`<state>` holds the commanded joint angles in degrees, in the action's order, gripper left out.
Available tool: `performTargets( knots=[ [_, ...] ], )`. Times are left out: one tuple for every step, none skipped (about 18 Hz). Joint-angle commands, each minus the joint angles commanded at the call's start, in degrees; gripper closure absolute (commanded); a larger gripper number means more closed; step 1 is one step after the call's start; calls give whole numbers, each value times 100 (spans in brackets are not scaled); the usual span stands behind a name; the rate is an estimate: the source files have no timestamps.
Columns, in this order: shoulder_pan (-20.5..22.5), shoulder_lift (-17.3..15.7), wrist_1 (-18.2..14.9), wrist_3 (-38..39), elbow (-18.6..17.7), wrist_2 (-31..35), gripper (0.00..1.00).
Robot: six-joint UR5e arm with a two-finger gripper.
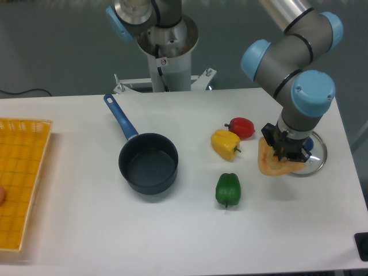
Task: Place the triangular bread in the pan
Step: 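Lift the held triangular bread up off the glass lid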
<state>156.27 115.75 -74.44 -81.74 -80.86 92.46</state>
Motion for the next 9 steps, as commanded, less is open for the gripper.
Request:
performTargets(
  knots=[
    [0,0,0,0,0,0,100],
    [-9,-17,0,9,0,0,100],
    [-35,-26,-9,26,9,0,100],
    [-61,-26,-9,35,9,-9,100],
    [-79,-26,-9,44,9,-9,100],
    [-140,-35,-17,44,0,-9,100],
    [-193,-70,-18,70,-17,-9,100],
    [-211,-123,-18,114,-61,-9,100],
    [-272,-167,-18,158,-88,-17,100]
  ],
)
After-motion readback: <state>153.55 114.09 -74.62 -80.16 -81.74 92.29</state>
